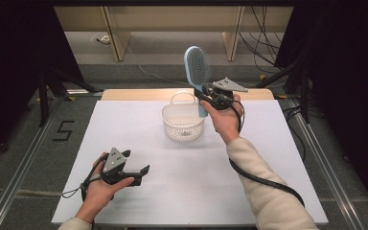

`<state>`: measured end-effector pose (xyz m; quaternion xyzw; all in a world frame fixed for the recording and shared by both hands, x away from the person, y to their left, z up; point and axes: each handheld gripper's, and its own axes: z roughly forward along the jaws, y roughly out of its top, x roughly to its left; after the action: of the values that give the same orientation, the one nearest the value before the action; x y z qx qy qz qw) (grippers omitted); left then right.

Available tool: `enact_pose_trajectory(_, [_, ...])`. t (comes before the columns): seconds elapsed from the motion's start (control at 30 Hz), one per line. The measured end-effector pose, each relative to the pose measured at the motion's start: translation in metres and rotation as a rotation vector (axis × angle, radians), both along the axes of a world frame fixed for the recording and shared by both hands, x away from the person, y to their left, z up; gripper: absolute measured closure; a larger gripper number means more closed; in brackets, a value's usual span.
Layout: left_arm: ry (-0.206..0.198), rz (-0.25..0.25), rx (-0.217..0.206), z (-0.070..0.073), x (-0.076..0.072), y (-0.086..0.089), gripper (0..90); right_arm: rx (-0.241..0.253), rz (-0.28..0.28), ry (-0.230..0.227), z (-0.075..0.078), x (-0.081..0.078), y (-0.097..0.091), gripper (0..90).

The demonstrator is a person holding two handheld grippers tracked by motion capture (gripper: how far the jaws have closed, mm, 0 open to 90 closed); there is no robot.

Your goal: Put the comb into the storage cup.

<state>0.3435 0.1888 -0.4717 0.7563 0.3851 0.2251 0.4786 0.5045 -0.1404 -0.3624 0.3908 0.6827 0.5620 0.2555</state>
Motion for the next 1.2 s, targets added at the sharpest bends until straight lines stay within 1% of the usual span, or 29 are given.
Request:
enact_pose_trajectory(0.37, [-0.001,0.001,0.0,0.0,0.0,0.0003,9.3,0.001,0.002,-0.005,0.002,0.0009,0.0027,70.3])
enact_pose_trajectory(1.2, [-0.001,-0.001,0.001,-0.0001,-0.0001,0.0,9.4,0.007,0.001,-0.003,0.0012,0.0043,0.0066,70.4])
